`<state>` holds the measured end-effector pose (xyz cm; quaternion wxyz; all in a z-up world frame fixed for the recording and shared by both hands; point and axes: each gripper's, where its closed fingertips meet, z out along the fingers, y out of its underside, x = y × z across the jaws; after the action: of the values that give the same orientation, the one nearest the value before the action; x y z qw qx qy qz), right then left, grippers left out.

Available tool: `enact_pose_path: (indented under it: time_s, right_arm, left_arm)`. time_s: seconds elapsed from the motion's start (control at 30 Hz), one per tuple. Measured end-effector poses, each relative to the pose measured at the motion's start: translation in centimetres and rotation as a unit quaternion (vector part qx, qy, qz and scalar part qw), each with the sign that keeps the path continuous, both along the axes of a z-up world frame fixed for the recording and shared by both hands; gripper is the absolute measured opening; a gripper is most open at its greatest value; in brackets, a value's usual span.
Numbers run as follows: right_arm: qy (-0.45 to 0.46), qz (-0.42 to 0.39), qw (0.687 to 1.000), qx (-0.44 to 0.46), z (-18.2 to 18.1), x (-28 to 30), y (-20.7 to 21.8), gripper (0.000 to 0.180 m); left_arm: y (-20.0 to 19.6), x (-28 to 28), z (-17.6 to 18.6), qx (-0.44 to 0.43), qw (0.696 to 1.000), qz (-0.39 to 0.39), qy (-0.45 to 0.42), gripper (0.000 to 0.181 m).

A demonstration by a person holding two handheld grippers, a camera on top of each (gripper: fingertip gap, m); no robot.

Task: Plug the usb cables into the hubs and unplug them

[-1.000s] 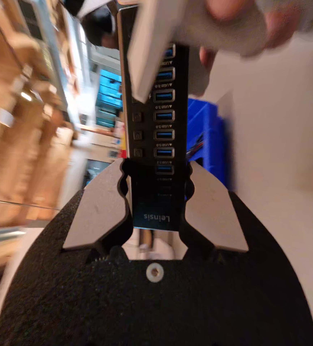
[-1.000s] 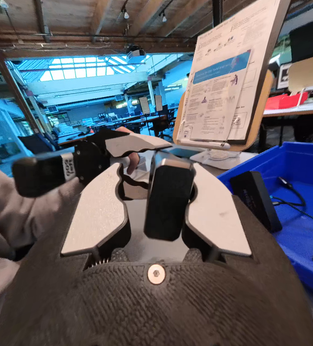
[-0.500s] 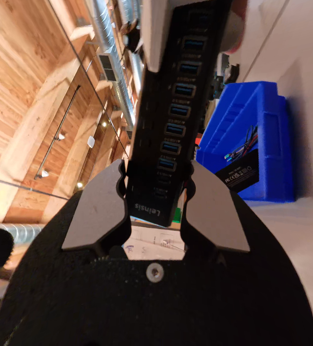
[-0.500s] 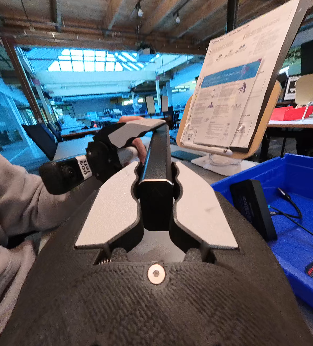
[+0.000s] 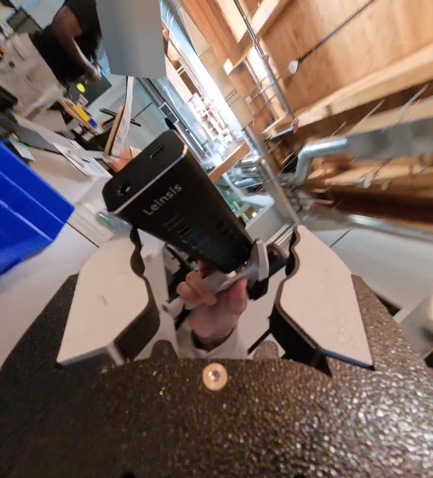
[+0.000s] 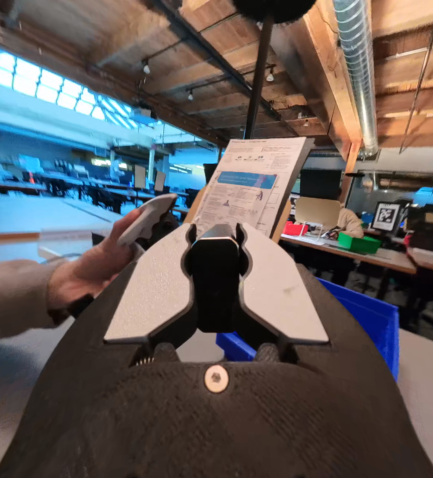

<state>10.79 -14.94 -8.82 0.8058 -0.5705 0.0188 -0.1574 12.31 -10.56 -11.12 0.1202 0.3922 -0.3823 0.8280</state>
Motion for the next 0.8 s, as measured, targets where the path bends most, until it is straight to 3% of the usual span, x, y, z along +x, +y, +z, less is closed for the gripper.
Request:
enact_pose_path:
  time_s: [0.23,0.5,0.67,0.8]
  right_arm:
    - [-0.135,-0.041,0.988,-0.066,-1.6,-2.9,3.2,0.032]
    - [-0.153,-0.055,0.984,-0.066,-0.5,-2.9,2.4,0.032]
    - [-0.158,-0.062,0.983,-0.07,-0.1,-2.9,1.7,0.032]
    - [-0.164,-0.046,0.983,-0.07,0.3,-3.8,2.0,0.032]
  left_arm:
    - [0.4,1.6,-3.0,-0.084,0.987,-0.036,0.131,0.096]
    - [-1.3,1.8,-4.9,-0.116,0.975,-0.076,0.172,0.1]
    - [-3.8,0.9,-5.6,-0.206,0.948,-0.143,0.197,0.092]
    - [-4.7,-0.4,-4.1,-0.311,0.91,-0.212,0.174,0.087]
